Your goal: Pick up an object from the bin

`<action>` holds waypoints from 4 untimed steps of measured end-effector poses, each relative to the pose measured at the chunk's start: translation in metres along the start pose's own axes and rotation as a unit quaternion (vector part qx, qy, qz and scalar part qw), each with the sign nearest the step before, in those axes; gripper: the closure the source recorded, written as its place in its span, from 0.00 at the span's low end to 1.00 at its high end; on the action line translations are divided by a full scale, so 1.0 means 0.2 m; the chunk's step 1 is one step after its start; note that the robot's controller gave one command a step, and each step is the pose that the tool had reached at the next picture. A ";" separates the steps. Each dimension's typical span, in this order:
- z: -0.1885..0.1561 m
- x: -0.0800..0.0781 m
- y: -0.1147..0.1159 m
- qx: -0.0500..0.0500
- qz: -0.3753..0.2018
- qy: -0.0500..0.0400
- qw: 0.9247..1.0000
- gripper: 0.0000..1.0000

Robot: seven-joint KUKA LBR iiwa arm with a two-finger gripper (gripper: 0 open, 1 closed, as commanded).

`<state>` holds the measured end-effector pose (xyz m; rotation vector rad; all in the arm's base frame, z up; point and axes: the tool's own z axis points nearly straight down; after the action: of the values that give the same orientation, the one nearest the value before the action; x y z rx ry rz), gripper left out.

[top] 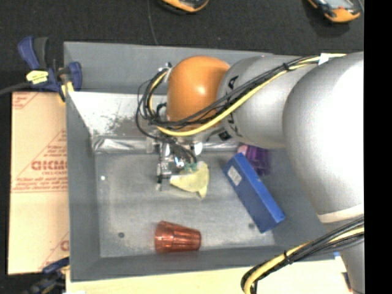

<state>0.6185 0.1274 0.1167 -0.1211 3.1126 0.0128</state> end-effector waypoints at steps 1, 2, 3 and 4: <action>0.15 0.14 -0.33 0.001 -0.070 0.011 0.997 0.00; 0.20 0.03 -0.46 -0.003 -0.061 0.000 0.998 1.00; 0.20 0.03 -0.46 -0.003 -0.061 0.000 0.998 1.00; 0.21 0.14 -0.22 -0.001 -0.118 -0.002 0.993 1.00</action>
Offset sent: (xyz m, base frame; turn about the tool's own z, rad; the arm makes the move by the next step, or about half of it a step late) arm 0.0017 -0.0913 -0.0418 -0.1252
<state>0.5948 0.0814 0.0727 -0.4865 3.0722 0.0118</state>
